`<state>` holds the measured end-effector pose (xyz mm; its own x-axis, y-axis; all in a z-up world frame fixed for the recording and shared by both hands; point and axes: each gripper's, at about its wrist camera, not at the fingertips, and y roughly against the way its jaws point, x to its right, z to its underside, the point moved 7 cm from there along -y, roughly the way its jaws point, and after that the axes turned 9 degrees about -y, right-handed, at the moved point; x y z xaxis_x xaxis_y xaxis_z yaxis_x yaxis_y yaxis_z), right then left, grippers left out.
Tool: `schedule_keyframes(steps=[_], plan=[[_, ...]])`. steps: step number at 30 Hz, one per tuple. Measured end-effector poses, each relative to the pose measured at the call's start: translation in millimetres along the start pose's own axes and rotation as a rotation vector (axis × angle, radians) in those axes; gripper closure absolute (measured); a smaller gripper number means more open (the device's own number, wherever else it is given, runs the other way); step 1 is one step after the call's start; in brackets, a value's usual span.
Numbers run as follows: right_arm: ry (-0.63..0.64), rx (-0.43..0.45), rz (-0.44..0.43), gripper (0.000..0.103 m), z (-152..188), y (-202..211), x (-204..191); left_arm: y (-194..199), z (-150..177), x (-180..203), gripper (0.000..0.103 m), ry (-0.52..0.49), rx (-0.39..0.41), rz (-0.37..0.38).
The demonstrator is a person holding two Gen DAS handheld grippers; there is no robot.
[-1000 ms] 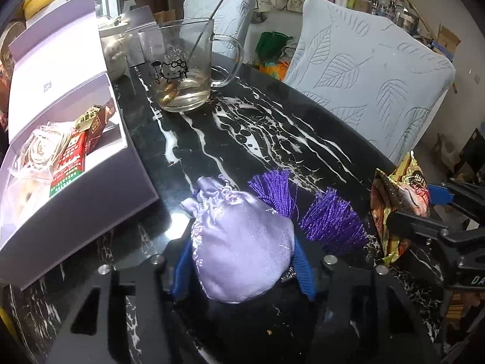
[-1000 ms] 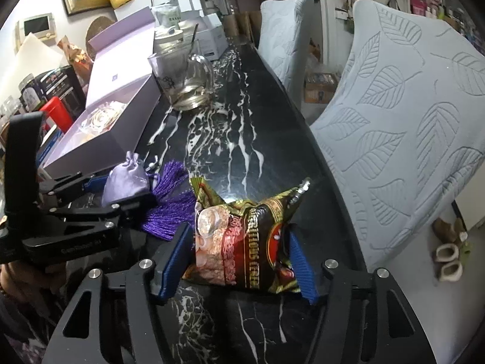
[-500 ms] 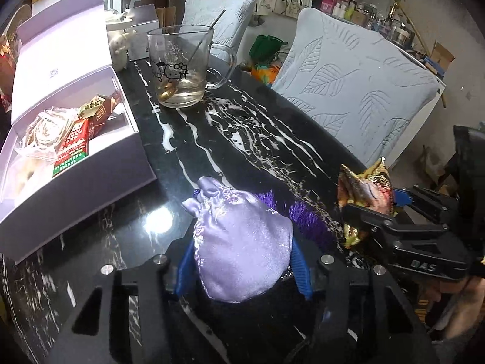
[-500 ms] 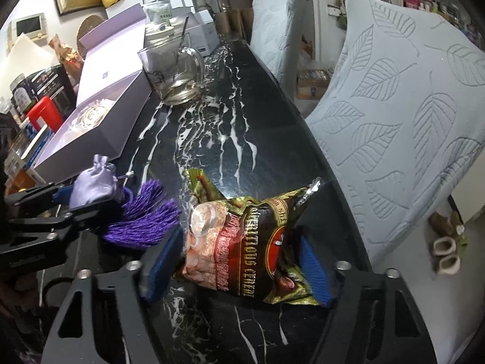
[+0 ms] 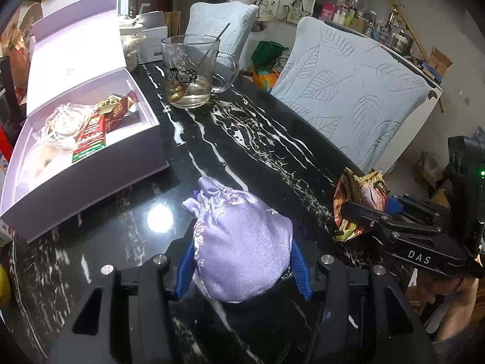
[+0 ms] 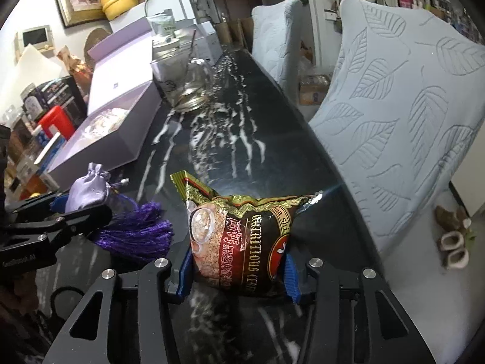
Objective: Organize soft objects
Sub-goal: 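Lift and carry the pouch and cereal bag with both tools over the box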
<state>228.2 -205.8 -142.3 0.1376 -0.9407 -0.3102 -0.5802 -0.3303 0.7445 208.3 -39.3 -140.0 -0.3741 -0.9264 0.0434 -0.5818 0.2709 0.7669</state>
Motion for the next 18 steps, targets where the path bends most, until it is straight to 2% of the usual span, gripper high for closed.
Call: schedule_keyframes(steps=[11,18], plan=[[0.027,-0.009,-0.081,0.056,24.3,21.8,-32.0,32.0,22.0,-9.8,0.050,0.070,0.012,0.010],[0.066,-0.005,-0.151,0.056,39.1,36.4,-62.5,61.8,38.3,-22.1,0.050,0.106,0.053,-0.031]])
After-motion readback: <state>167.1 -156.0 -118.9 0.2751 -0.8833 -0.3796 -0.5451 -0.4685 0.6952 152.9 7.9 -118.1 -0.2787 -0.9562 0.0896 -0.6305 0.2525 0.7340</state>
